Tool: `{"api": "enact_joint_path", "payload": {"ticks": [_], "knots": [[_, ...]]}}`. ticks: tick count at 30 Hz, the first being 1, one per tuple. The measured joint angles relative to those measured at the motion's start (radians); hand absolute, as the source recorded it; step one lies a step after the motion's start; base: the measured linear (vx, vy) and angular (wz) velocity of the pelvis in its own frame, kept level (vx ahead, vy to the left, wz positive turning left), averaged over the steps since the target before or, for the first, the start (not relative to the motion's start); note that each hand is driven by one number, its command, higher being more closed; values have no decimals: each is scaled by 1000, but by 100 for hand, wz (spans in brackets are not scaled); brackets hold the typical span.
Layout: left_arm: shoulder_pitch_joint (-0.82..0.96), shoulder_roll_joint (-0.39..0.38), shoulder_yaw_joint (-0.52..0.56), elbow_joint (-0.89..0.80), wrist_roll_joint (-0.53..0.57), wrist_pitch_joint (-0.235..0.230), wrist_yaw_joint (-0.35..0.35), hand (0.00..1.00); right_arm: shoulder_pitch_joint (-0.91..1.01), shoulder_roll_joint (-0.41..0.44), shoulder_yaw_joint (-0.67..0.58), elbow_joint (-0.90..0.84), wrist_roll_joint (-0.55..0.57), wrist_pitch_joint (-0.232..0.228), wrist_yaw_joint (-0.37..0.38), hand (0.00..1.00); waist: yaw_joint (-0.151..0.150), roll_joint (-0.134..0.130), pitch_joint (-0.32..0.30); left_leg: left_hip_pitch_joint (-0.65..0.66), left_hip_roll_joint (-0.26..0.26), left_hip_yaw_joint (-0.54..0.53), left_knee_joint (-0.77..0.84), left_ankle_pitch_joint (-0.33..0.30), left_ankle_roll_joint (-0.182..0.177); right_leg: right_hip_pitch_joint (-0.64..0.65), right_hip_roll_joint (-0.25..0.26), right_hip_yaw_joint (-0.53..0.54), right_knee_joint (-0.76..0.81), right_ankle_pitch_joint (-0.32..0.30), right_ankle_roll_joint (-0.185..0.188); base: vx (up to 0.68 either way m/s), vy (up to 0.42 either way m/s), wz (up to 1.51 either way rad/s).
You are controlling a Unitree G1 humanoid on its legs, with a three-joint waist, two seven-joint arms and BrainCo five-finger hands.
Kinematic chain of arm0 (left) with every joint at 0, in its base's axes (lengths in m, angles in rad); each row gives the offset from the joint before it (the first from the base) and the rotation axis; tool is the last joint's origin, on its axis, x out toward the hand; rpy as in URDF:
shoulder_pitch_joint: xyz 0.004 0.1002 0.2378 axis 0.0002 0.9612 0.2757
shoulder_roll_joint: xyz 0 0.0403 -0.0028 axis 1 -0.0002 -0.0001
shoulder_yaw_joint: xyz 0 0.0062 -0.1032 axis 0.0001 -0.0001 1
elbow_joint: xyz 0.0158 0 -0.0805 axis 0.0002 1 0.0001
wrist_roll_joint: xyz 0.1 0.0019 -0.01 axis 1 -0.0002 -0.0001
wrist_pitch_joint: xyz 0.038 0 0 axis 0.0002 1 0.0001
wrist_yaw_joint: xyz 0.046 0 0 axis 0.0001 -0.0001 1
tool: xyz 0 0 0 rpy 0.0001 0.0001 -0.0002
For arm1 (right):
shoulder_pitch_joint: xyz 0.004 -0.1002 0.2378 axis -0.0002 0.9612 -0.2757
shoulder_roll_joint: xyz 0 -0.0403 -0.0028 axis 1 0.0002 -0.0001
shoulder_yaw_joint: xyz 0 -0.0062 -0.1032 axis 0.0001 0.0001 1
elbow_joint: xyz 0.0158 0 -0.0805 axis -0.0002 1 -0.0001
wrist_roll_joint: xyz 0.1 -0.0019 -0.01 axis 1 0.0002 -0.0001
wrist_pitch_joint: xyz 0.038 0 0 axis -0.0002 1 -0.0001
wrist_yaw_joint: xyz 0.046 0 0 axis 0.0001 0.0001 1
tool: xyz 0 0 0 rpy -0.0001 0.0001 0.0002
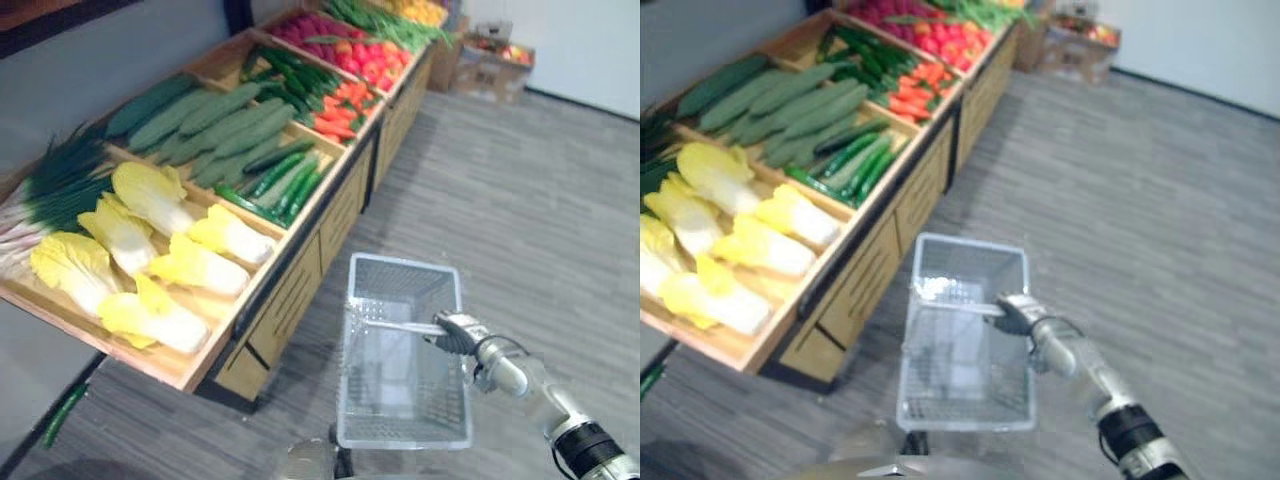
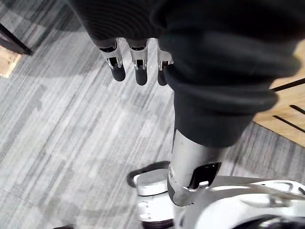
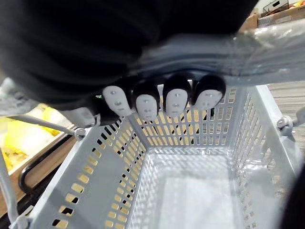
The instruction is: Pick vegetable in the basket
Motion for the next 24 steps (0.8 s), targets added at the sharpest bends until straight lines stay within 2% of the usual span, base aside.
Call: {"api": "enact_joint_path", "payload": {"ticks": [1,2,3,4,5,6,8,9,10,11,12,14,15,16,18,19,21,22,24], "knots": [[-4,0,-5,-7,0,-1,0,0,3,-2,-1,11,-4,3,0,100,-6,4,2,19,-5,-28,-7,-2,3,-17,0,-10,1,-19,-33,362,-6,129],[-18,2,-11,-13,0,-3,2,0,4,-3,-3,32,-33,11,-3,100,-20,7,2,48,-11,-82,-20,-2,11,-54,-3,-34,-40,-69,-111,335,-51,143],[-35,4,-17,-18,0,-3,3,0,-2,-2,-26,39,-39,22,-27,100,-25,14,7,69,-12,-140,-17,-3,11,-79,-9,-54,-134,-110,-162,326,-70,145],[-39,5,-24,-20,0,-2,4,0,-3,-3,-44,46,-39,23,-27,100,-29,20,8,77,-11,-173,-16,-4,10,-87,-9,-58,-198,-123,-171,395,-141,154],[-38,7,-35,-21,0,-3,6,0,-2,-4,-80,70,-38,22,-33,100,-45,28,10,93,-9,-242,-19,-8,3,-87,-8,-50,-350,-132,-176,336,-149,135],[-39,7,-36,-24,-1,-4,6,0,-1,-5,-94,83,-38,23,-37,100,-50,26,10,100,-5,-275,-19,-12,-4,-83,-7,-36,-441,-132,-176,403,-222,164],[-47,12,-37,-41,-2,-9,8,0,12,-5,-135,121,-38,36,-40,100,-46,31,12,105,14,-399,13,-45,-36,-85,-4,69,-716,-115,-152,328,-265,151],[-52,12,-38,-41,-2,-10,8,0,17,-5,-143,125,-38,40,-40,100,-45,34,13,103,24,-428,28,-59,-43,-86,-4,91,-759,-110,-151,321,-337,148],[-57,12,-46,-42,-2,-13,7,0,37,-5,-159,126,-39,44,-41,100,-41,47,20,97,42,-492,62,-92,-66,-92,-10,127,-830,-95,-131,320,-387,145],[-60,13,-49,-40,-2,-14,7,0,53,-4,-161,126,-39,44,-44,100,-43,40,17,94,51,-552,88,-124,-94,-98,-21,148,-882,-85,-115,317,-418,141],[-59,13,-49,-40,-2,-14,7,0,61,-1,-166,125,-39,44,-49,100,-42,37,15,87,54,-576,96,-138,-108,-99,-30,155,-899,-84,-115,295,-496,140],[-54,27,-42,-39,-2,-14,13,0,102,4,-203,113,-39,42,-58,100,-43,-9,-7,75,64,-668,118,-186,-164,-92,-45,154,-936,-76,-101,294,-635,139],[-54,43,-35,-27,-2,-13,12,0,132,5,-239,114,-38,43,-61,100,-48,-17,-15,65,79,-697,119,-200,-188,-85,-47,130,-942,18,-3,296,-676,135],[-64,10,-15,-1,-2,-10,22,0,160,-2,-286,137,-38,58,-63,100,-48,32,-27,53,152,-686,117,-181,-219,-74,1,49,-925,-8,-50,299,-600,108],[-58,-6,21,8,-3,-9,23,0,164,-5,-291,138,-39,71,-63,100,-63,67,-36,39,222,-675,78,-93,-260,-81,46,-13,-891,-31,-88,306,-595,68],[-60,-12,42,15,-5,-9,25,0,165,-4,-293,139,-39,76,-65,100,-72,71,-38,21,241,-671,64,-42,-273,-75,54,-49,-886,-42,-107,210,-521,82],[-62,-21,86,21,-16,-9,31,0,178,0,-343,146,-37,85,-75,100,-108,69,-37,-8,263,-606,50,91,-265,-35,55,-150,-893,-64,-144,168,-461,115],[-63,-21,87,20,-16,-9,32,0,191,0,-364,149,-36,86,-77,100,-110,68,-36,-11,269,-565,50,120,-261,-15,55,-175,-902,-67,-149,125,-378,115],[-62,-21,87,18,-18,-8,39,0,249,17,-445,156,-33,92,-96,100,-114,67,-35,-14,292,-348,50,193,-241,54,55,-251,-936,-75,-164,63,-288,96]]}}
